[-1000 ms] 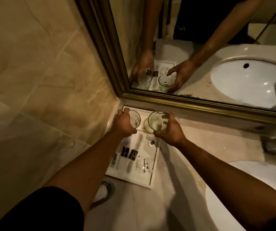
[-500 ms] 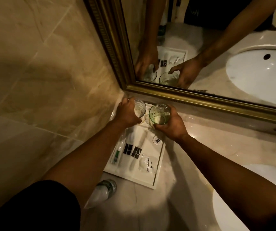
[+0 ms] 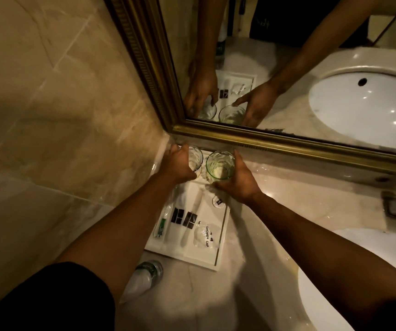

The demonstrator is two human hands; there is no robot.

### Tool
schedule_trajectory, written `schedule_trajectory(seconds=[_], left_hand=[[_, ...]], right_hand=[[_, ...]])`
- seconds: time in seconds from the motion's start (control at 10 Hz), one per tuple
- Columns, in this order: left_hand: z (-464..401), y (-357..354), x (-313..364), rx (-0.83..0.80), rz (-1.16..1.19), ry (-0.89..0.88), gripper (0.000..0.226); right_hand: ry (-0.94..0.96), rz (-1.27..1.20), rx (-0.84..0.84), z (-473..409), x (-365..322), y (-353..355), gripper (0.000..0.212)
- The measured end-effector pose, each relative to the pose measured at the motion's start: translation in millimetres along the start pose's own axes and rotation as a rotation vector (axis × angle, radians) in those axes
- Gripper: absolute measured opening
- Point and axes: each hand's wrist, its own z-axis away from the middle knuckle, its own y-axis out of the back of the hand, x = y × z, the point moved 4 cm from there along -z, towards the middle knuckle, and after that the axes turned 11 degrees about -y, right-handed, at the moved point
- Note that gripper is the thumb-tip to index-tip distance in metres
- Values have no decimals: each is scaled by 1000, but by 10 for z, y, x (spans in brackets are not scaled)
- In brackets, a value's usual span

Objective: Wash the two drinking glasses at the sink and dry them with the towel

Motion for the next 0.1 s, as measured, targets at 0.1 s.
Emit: schedule_trajectory(seconds=[0.1], left_hand=[[142, -151, 21, -4, 33, 39, 124]], right_hand=[[29, 122, 65, 132, 108, 66, 92]])
